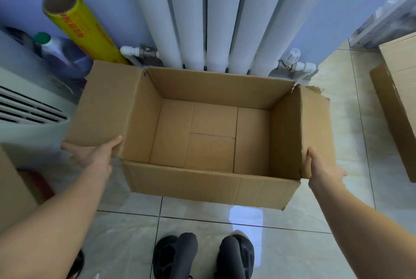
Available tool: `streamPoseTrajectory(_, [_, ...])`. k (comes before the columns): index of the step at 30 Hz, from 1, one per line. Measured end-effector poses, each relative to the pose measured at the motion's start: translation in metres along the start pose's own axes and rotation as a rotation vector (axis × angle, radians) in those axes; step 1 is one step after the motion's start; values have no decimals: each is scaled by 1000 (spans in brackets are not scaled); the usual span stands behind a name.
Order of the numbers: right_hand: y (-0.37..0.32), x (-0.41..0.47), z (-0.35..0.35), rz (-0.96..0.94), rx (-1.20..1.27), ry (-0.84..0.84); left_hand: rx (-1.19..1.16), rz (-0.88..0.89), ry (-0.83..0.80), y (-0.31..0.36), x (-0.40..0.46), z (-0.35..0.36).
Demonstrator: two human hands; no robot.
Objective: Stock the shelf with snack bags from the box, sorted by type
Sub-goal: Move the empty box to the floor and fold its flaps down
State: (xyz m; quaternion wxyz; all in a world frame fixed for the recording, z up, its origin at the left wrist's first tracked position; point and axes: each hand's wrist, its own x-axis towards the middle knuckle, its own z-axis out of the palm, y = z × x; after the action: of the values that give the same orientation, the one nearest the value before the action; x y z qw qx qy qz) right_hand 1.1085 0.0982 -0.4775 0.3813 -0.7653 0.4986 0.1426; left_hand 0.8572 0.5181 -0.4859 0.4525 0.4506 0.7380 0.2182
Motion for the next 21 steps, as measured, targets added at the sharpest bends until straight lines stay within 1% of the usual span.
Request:
streamPoseTrajectory(1, [-1,-6,-3,-38,-12,66,-34,35,-16,4,-11,-1])
streamPoseTrajectory(3, [-1,-15,-10,-121,22,147,-12,127,-2,6,-23,-7])
streamPoseTrajectory(5, [0,-23,-17,-169,98,161,5,217,3,12,-39,-14])
streamPoseTrajectory(7, [-2,-35,-26,-176,169,191,23,322,-4,19,-56,-19])
streamPoseTrajectory(10, [-4,-50,-37,-165,234,238,52,435,-1,27,-77,-25])
streamPoseTrajectory(13, [-1,-64,-39,-208,335,195,107,495,-31,31,-96,-30])
streamPoseTrajectory(16, [4,-76,-37,-256,434,160,140,506,-139,29,-116,-33])
streamPoseTrajectory(19, [15,-84,-40,-313,371,98,181,596,-272,25,-123,-37])
streamPoseTrajectory(21, [25,-90,-43,-413,257,22,263,638,-387,21,-125,-40])
